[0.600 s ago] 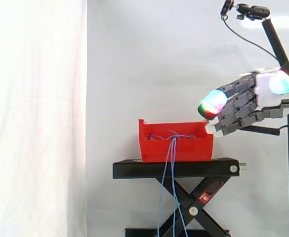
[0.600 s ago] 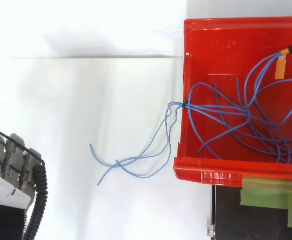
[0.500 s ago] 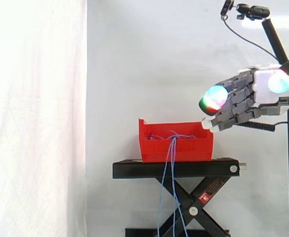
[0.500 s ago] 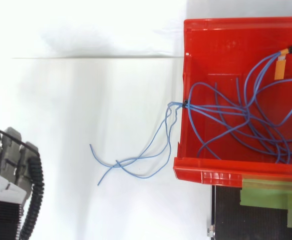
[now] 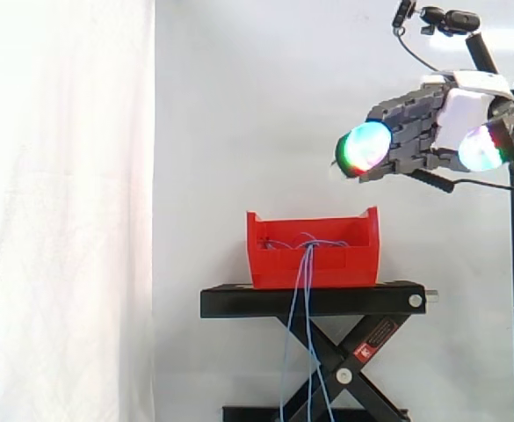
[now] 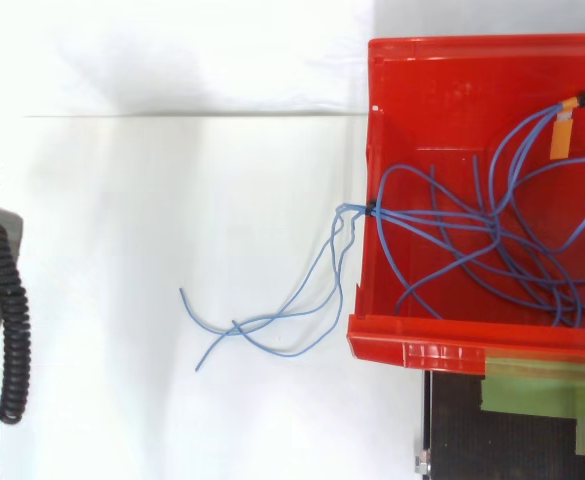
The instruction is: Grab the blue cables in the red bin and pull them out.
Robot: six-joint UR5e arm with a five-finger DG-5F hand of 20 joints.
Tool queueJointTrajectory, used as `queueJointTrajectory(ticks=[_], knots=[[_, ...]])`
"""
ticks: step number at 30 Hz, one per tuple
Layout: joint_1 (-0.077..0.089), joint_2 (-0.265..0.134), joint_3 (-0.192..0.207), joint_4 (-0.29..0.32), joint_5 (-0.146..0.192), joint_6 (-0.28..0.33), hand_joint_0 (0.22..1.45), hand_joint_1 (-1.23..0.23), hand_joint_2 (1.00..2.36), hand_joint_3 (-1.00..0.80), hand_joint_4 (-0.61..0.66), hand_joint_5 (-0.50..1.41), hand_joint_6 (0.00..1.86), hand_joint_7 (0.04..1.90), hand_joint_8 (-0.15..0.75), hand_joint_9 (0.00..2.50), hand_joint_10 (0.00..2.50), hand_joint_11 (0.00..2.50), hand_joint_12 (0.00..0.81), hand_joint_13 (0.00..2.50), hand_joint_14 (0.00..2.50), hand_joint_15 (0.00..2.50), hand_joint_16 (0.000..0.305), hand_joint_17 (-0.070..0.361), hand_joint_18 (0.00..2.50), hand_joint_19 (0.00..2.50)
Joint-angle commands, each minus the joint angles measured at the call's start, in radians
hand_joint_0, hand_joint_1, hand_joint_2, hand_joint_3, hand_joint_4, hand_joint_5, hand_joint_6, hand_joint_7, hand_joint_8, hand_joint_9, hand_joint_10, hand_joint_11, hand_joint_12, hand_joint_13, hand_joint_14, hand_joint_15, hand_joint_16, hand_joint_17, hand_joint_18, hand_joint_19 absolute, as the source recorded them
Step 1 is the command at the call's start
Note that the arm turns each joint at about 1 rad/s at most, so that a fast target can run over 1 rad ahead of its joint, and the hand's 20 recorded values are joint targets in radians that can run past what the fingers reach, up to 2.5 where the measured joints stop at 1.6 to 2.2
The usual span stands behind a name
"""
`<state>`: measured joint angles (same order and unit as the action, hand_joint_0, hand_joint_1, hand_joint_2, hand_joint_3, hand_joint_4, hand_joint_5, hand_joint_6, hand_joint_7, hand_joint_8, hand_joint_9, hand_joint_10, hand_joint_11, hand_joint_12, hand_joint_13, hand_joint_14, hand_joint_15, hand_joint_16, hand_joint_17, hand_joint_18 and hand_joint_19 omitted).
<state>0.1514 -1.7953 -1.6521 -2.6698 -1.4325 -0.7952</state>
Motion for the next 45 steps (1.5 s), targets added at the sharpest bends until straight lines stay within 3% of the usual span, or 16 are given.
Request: queueJointTrajectory(ticks=[1, 6, 7, 10, 14, 20, 23, 24, 27, 32, 37, 39, 41, 42, 44, 45], knots=[[0.005, -0.035, 0.000, 0.022, -0.006, -0.585, 0.65, -1.13, 1.00, -1.00, 0.15, 0.61, 0.14, 0.68, 0.261, 0.50, 0.01, 0.43, 0.376, 0.37, 0.01, 0.22, 0.054, 0.122, 0.27, 0.21], [0.010, -0.095, 0.000, 0.047, -0.009, -0.681, 0.66, -1.12, 1.00, -1.00, 0.15, 0.62, 0.13, 0.69, 0.263, 0.53, 0.01, 0.50, 0.375, 0.38, 0.01, 0.23, 0.054, 0.121, 0.27, 0.21], [0.010, -0.127, 0.000, 0.064, -0.011, -0.721, 0.66, -1.12, 1.00, -1.00, 0.14, 0.62, 0.14, 0.69, 0.264, 0.56, 0.02, 0.54, 0.375, 0.39, 0.01, 0.23, 0.054, 0.121, 0.27, 0.21], [0.002, -0.197, 0.000, 0.113, -0.049, -0.830, 0.66, -1.12, 1.00, -1.00, 0.14, 0.61, 0.15, 0.69, 0.265, 0.62, 0.02, 0.72, 0.376, 0.44, 0.01, 0.29, 0.053, 0.120, 0.30, 0.24], [-0.003, -0.217, 0.000, 0.153, -0.091, -0.930, 0.66, -1.12, 1.00, -1.00, 0.13, 0.61, 0.13, 0.69, 0.274, 0.69, 0.02, 0.98, 0.381, 0.52, 0.02, 0.41, 0.052, 0.118, 0.37, 0.30], [-0.021, -0.217, 0.000, 0.168, -0.101, -1.109, 0.66, -1.11, 1.00, -1.00, 0.12, 0.60, 0.02, 0.72, 0.275, 0.67, 0.02, 1.03, 0.387, 0.56, 0.02, 0.51, 0.052, 0.118, 0.40, 0.33], [-0.024, -0.217, 0.000, 0.174, -0.101, -1.128, 0.66, -1.11, 1.00, -1.00, 0.13, 0.60, 0.00, 0.71, 0.276, 0.67, 0.02, 1.05, 0.387, 0.58, 0.02, 0.53, 0.052, 0.116, 0.40, 0.34], [-0.033, -0.217, 0.000, 0.179, -0.106, -1.169, 0.66, -1.11, 1.00, -1.00, 0.12, 0.60, 0.00, 0.71, 0.275, 0.67, 0.02, 1.08, 0.388, 0.59, 0.02, 0.55, 0.052, 0.116, 0.40, 0.34], [-0.038, -0.217, 0.000, 0.188, -0.106, -1.241, 0.66, -1.11, 1.00, -1.00, 0.13, 0.59, 0.00, 0.70, 0.276, 0.69, 0.01, 1.20, 0.392, 0.61, 0.02, 0.59, 0.051, 0.114, 0.41, 0.34], [-0.046, -0.217, 0.002, 0.215, -0.106, -1.460, 0.66, -1.12, 1.00, -1.00, 0.13, 0.59, 0.00, 0.70, 0.281, 0.70, 0.01, 1.31, 0.391, 0.61, 0.02, 0.60, 0.049, 0.111, 0.41, 0.34], [-0.053, -0.216, 0.002, 0.232, -0.106, -1.523, 0.66, -1.12, 1.00, -1.00, 0.13, 0.59, 0.00, 0.70, 0.278, 0.69, 0.01, 1.30, 0.392, 0.61, 0.02, 0.60, 0.049, 0.110, 0.41, 0.35], [-0.056, -0.217, 0.028, 0.240, -0.112, -1.543, 0.66, -1.12, 1.00, -1.00, 0.13, 0.59, 0.00, 0.70, 0.277, 0.68, 0.01, 1.31, 0.392, 0.60, 0.02, 0.60, 0.049, 0.110, 0.41, 0.35], [-0.066, -0.217, 0.069, 0.229, -0.143, -1.597, 0.67, -1.11, 1.00, -1.00, 0.12, 0.58, 0.00, 0.70, 0.282, 0.68, 0.01, 1.30, 0.389, 0.60, 0.02, 0.60, 0.049, 0.110, 0.41, 0.35], [-0.066, -0.217, 0.069, 0.229, -0.143, -1.597, 0.67, -1.11, 1.00, -1.00, 0.12, 0.58, 0.00, 0.70, 0.278, 0.68, 0.01, 1.29, 0.390, 0.60, 0.02, 0.60, 0.049, 0.110, 0.41, 0.36], [-0.076, -0.217, 0.103, 0.226, -0.186, -1.684, 0.67, -1.11, 1.00, -1.00, 0.12, 0.58, 0.00, 0.69, 0.278, 0.68, 0.01, 1.30, 0.389, 0.60, 0.02, 0.60, 0.049, 0.110, 0.41, 0.35], [-0.076, -0.217, 0.103, 0.226, -0.186, -1.684, 0.67, -1.11, 1.00, -1.00, 0.12, 0.59, 0.00, 0.69, 0.276, 0.67, 0.01, 1.29, 0.388, 0.59, 0.02, 0.60, 0.049, 0.110, 0.40, 0.35]])
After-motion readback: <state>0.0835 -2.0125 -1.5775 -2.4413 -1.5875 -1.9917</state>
